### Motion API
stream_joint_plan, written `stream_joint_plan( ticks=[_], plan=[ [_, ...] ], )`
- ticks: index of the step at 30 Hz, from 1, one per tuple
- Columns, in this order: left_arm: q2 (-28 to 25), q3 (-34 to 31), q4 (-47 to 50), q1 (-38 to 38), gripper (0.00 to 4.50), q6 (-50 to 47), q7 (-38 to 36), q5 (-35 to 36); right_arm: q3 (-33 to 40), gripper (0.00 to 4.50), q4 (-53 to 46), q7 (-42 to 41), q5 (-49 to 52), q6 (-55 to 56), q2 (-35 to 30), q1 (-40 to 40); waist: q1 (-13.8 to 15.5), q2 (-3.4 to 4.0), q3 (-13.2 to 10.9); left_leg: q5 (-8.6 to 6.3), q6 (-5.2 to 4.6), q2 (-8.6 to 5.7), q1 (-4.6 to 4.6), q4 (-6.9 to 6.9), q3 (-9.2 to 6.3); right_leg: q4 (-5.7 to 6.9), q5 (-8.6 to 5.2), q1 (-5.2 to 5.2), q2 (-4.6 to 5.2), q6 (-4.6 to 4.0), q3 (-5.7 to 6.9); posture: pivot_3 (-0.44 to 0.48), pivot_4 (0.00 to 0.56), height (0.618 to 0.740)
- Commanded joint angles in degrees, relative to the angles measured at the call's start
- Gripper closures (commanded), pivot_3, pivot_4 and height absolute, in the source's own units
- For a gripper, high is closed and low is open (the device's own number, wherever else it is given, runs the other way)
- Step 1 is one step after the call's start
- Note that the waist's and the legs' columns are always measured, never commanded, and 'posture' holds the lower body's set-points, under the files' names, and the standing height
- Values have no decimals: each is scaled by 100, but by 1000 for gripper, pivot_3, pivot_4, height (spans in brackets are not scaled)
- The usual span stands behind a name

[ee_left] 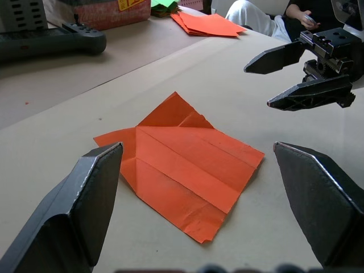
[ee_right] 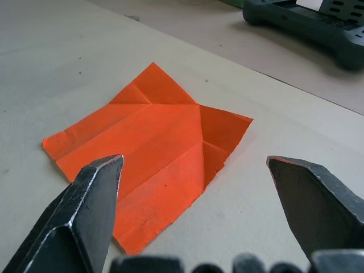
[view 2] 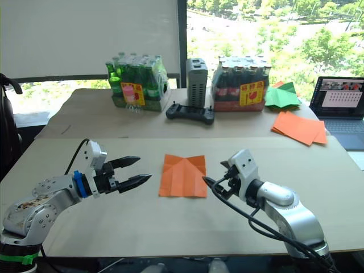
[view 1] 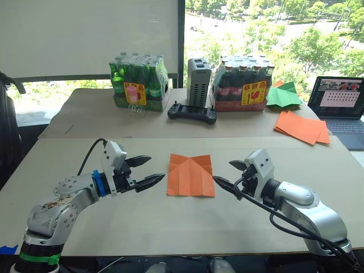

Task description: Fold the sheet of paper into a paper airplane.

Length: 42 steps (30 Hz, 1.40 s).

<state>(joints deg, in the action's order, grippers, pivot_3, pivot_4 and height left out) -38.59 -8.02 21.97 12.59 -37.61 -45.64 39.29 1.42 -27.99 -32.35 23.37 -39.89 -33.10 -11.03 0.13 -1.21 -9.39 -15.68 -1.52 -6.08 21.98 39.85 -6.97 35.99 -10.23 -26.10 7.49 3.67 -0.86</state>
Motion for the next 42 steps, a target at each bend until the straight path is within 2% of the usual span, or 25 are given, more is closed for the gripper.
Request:
stream_joint_plan(
  ticks=[1,7,10,14,21,27,32,35,42],
  plan=[
    [-21,-31,55,21,0,126,-3,-74,93,38,-55,-45,-42,166,-84,-143,-1,0,0,0,0,0,0,0,0,0,0,0,0,0,0,0,150,699],
    [19,391,-306,119,0,313,-122,-512,20,38,50,-46,-167,225,-107,-134,3,0,0,0,0,0,-1,0,3,0,0,1,0,-1,-1,0,150,699],
    [243,974,-921,535,795,610,-273,-972,-15,0,81,-12,-240,251,-84,-109,24,0,0,0,0,-1,0,1,6,0,1,0,0,-1,-2,0,150,699],
    [690,1644,-2085,1153,2175,1394,-463,-1768,-89,0,132,18,-334,259,-67,-136,56,-1,1,1,1,-3,1,4,8,-4,5,2,0,-2,-1,0,150,699],
    [1388,2337,-3702,2167,4477,2170,-469,-2812,-220,0,212,59,-638,157,-214,-128,35,-4,2,2,1,-3,7,5,12,-3,7,-4,0,-3,-2,0,150,699],
    [1313,2942,-4237,2185,4477,2461,-736,-3625,-341,0,305,66,-835,-10,-319,-154,-2,-6,5,1,0,0,6,5,16,-2,8,-5,0,-3,-4,0,150,699],
    [1347,3010,-4421,2151,4477,2518,-760,-3851,-412,0,418,-29,-973,-115,-446,-229,2,-5,8,0,-1,0,-7,6,18,0,9,5,0,0,-7,0,150,699],
    [1386,2992,-4472,2153,4500,2552,-748,-3905,-501,836,467,-57,-1108,-121,-599,-216,4,-5,9,1,-1,0,-12,6,19,3,9,8,0,0,-7,0,150,699],
    [1461,2984,-4484,2111,4500,2568,-756,-3975,-659,3294,-286,-589,-696,-592,-861,131,9,-5,13,0,-2,2,-17,8,20,3,8,15,0,1,-8,0,150,699]
  ],
)
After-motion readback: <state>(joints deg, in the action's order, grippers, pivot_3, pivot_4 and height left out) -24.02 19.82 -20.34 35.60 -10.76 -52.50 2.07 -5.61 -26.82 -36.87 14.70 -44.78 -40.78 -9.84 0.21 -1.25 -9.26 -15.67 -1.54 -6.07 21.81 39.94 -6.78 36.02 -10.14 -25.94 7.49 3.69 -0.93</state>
